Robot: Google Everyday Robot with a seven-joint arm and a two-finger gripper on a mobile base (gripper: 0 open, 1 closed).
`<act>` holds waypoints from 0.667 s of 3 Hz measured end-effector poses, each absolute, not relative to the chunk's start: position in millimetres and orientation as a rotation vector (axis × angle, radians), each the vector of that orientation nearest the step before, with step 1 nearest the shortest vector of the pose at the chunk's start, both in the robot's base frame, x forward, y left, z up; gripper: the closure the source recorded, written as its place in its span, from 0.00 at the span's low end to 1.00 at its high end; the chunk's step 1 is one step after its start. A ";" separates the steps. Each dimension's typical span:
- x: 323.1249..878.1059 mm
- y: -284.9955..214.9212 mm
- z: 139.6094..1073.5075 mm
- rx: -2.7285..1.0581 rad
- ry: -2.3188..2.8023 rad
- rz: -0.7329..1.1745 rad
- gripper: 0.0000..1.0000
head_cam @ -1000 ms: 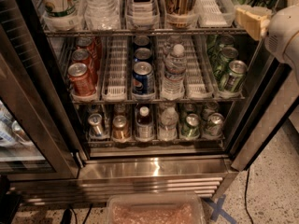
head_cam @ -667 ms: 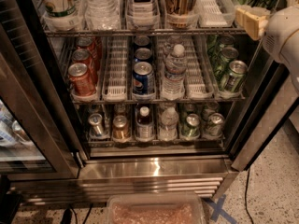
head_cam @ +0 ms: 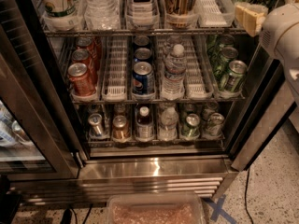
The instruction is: Pick green can from top shelf of fridge
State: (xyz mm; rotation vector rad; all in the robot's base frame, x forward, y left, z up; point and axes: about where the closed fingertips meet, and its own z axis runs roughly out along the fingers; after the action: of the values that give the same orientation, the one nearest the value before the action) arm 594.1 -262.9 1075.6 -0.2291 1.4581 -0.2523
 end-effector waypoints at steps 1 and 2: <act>600.3 -266.0 1075.6 -0.193 1.474 -0.220 0.27; 605.6 -270.8 1078.7 -0.160 1.481 -0.197 0.27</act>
Offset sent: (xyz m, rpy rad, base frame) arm 0.0208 -0.0177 0.0053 0.1273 0.0261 -0.0174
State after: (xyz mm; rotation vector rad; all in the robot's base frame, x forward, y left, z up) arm 605.6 -270.8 1078.7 -0.1600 1.4810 -0.1973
